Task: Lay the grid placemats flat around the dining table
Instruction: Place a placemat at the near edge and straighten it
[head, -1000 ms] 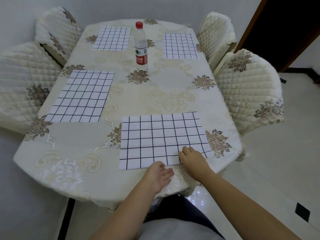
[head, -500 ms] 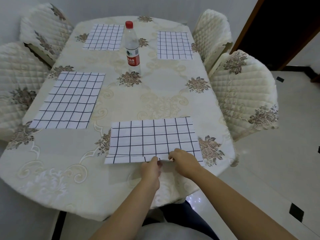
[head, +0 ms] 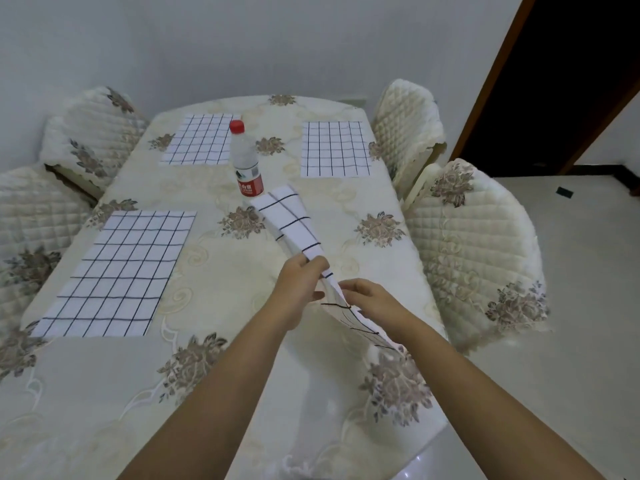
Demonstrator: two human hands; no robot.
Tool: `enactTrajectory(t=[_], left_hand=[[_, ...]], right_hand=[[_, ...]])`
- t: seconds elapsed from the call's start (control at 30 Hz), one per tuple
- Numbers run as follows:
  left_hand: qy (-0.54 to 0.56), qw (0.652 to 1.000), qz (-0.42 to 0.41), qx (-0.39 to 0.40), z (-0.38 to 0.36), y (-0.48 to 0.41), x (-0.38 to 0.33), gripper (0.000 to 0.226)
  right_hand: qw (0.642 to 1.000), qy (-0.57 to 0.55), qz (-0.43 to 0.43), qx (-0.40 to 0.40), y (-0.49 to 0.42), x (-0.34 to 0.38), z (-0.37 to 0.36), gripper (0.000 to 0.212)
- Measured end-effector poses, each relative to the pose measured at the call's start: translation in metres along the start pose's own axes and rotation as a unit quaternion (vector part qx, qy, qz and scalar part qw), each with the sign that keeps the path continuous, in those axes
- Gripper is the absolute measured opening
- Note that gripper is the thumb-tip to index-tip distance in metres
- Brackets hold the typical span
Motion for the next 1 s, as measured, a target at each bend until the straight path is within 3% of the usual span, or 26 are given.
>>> enactTrajectory(t=[0.13,0.3,0.37,0.5,0.6,0.7,0.87,1.0], left_hand=[[0.092,0.993,0.0,0.075,-0.025,-0.016,-0.039,0.01],[0.173,0.981,0.04,0.075,-0.034,-0.052,-0.061,0.024],[0.168,0.982,0.066,0.061,-0.032,-0.075,-0.057,0.022],[0.074,0.993,0.089,-0.023,-0.027,-0.13,-0.026,0.015],[-0.053,0.993,0.085,-0.063,-0.023,-0.164,0.011,0.015],[-0.13,0.984,0.114,-0.045,-0.022,-0.175,0.048,0.008],[-0.167,0.977,0.119,-0.058,-0.015,-0.176,0.079,0.005],[-0.241,0.962,0.099,-0.078,-0.003,-0.177,0.088,0.015]], right_hand=[[0.995,-0.091,-0.039,-0.035,-0.035,-0.001,0.027,0.042],[0.982,-0.139,-0.115,-0.052,-0.072,-0.019,0.054,0.064],[0.972,-0.175,-0.138,-0.073,-0.088,-0.027,0.064,0.06],[0.975,-0.157,-0.12,-0.105,-0.108,-0.036,0.078,0.008],[0.979,-0.097,-0.127,-0.129,-0.121,-0.049,0.081,0.01],[0.976,-0.062,-0.155,-0.138,-0.131,-0.068,0.074,0.017],[0.977,-0.002,-0.159,-0.145,-0.141,-0.082,0.065,0.007],[0.981,0.031,-0.136,-0.131,-0.14,-0.08,0.067,0.012]])
Point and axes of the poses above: each hand's wrist, its own y-axis away from the middle knuckle, its own z-axis out of the back of the hand, x = y × z, the point moved 5 cm from there along -y, towards the middle knuckle, and after that the axes turned 15 degrees about -x, right-handed, at the moved point
